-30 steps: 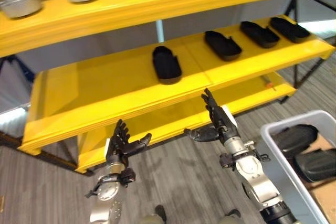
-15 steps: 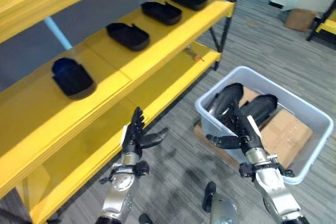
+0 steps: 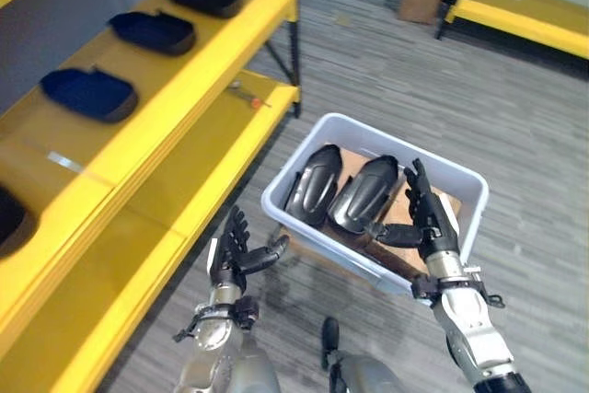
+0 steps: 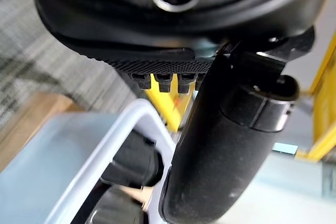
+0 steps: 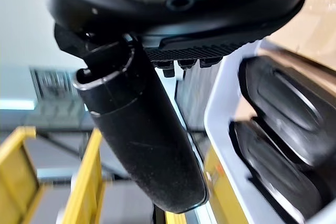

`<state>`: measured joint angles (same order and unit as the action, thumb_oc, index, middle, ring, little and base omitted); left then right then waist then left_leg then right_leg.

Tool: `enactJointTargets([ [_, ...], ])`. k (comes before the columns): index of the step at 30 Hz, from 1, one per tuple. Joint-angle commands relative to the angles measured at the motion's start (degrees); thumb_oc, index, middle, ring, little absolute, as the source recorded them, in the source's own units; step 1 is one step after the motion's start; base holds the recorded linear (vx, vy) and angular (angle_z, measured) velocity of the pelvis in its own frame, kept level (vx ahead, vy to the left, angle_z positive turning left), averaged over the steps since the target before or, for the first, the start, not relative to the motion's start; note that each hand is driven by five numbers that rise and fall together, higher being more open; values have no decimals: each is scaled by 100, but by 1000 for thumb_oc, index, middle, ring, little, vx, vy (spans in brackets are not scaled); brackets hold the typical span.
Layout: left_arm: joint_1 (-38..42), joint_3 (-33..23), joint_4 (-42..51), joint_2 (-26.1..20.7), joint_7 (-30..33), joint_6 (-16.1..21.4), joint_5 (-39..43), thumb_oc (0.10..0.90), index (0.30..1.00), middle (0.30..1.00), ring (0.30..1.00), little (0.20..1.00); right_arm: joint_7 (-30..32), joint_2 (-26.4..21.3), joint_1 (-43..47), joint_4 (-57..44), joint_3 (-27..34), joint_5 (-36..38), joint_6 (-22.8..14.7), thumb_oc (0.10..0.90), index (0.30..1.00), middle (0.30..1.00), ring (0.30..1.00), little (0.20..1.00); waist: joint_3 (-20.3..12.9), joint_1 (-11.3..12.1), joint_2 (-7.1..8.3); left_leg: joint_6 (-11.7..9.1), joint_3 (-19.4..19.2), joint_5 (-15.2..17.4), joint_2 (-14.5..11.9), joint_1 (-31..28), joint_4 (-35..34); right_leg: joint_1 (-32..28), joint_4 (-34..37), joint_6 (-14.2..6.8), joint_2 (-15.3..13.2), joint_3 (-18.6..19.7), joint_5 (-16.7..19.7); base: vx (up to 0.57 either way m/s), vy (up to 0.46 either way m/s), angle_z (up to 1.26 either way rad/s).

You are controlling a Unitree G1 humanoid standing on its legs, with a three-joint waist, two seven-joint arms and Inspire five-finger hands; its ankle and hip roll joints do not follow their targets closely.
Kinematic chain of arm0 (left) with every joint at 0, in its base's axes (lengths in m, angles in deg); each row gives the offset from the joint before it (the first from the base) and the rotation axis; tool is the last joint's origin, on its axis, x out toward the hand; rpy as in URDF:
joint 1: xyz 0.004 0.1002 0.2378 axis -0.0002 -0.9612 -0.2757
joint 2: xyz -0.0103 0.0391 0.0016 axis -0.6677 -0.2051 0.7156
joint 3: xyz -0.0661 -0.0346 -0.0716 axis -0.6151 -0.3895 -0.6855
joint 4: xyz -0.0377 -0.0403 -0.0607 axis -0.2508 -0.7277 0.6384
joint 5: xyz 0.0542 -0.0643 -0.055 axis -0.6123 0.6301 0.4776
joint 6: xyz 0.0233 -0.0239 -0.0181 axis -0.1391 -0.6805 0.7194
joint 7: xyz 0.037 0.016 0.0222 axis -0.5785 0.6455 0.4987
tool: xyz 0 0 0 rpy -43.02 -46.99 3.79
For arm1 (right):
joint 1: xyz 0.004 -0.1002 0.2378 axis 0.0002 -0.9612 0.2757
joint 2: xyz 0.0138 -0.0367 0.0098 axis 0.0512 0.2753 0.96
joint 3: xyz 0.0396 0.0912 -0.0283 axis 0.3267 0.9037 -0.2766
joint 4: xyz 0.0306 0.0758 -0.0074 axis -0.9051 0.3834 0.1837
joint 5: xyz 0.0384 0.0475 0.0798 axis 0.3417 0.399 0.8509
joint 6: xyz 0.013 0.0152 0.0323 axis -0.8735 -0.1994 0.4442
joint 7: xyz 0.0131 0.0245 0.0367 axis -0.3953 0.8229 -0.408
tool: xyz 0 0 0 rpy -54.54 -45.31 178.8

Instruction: Move parts from the plastic box to the shelf.

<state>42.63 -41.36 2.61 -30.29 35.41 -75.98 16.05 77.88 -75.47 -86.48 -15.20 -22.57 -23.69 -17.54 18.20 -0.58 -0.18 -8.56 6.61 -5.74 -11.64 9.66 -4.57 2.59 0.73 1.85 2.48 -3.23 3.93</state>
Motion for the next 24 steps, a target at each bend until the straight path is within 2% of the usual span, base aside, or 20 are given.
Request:
enactJointTargets([
  [1,143,-209,855,-348,-153,599,12,900,1000,1000,1000,1000,-84,-25,297,-691,168,-35,-651,900,1000,1000,1000,1000,-301,67,145,33,-462,-34,19,-244,380,-200,-290,-852,-955,-185,-612,79,230,-74],
  [3,193,-155,854,-403,-166,588,-4,900,1000,1000,1000,1000,-60,22,266,-721,198,-76,-622,900,1000,1000,1000,1000,-274,3,181,106,-662,89,125,-209,502,-158,-252,-922,-1103,-107,-546,53,223,-47],
  [5,345,-95,828,-503,-108,584,5,900,1000,1000,1000,1000,-19,74,360,-743,161,-205,-548,900,1000,1000,1000,1000,-215,-56,249,278,-942,260,301,-133,590,62,-225,-1068,-1325,97,-417,8,269,-52],
  [9,514,-91,775,-547,82,600,-1,900,1000,1000,1000,1000,81,125,702,-701,20,-486,-465,900,1000,1000,1000,1000,-103,-89,334,442,-1260,430,447,-25,654,392,-233,-1259,-1555,154,-187,-11,165,-34],
  [10,575,-104,759,-552,126,607,10,900,1000,1000,1000,1000,128,140,868,-676,-49,-584,-433,900,1000,1000,1000,1000,-58,-55,353,473,-1368,473,478,6,684,496,-253,-1319,-1626,100,-112,-9,148,-47],
  [11,598,-113,773,-561,165,616,16,900,1000,1000,1000,1000,191,152,1110,-597,-144,-729,-389,900,1000,1000,1000,1000,13,63,370,509,-1588,555,495,11,725,597,-323,-1404,-1813,-316,39,-1,100,-62],
  [12,599,-113,773,-561,165,616,16,900,1000,1000,1000,1000,191,153,1111,-596,-144,-729,-390,900,1000,1000,1000,1000,15,63,371,509,-1588,555,495,10,725,596,-323,-1405,-1814,-316,39,18,67,-90],
  [15,623,-82,785,-618,199,622,12,900,1000,1000,1000,1000,283,136,1499,-471,-262,-948,-303,900,1000,1000,1000,1000,154,157,438,505,-1805,634,475,-6,808,699,-495,-1448,-2121,-894,287,22,-11,-59],
  [16,637,-83,758,-588,247,612,37,900,1000,1000,1000,1000,355,100,1639,-423,-270,-1015,-255,900,1000,1000,1000,1000,276,167,459,451,-1766,590,419,54,866,770,-538,-1400,-2145,-972,244,11,-63,-8],
  [18,635,-73,761,-584,253,604,52,900,1000,1000,1000,1000,374,72,1670,-418,-273,-1045,-245,900,1000,1000,1000,1000,307,167,458,431,-1751,569,388,81,871,783,-553,-1383,-2135,-1003,203,6,-73,-2],
  [24,656,52,849,-581,244,599,125,900,1000,1000,1000,1000,556,-31,2138,-65,-452,-1431,-118,900,1000,1000,1000,1000,577,202,377,310,-1635,411,197,288,865,993,-671,-1346,-2062,-1107,108,-16,-80,10],
])
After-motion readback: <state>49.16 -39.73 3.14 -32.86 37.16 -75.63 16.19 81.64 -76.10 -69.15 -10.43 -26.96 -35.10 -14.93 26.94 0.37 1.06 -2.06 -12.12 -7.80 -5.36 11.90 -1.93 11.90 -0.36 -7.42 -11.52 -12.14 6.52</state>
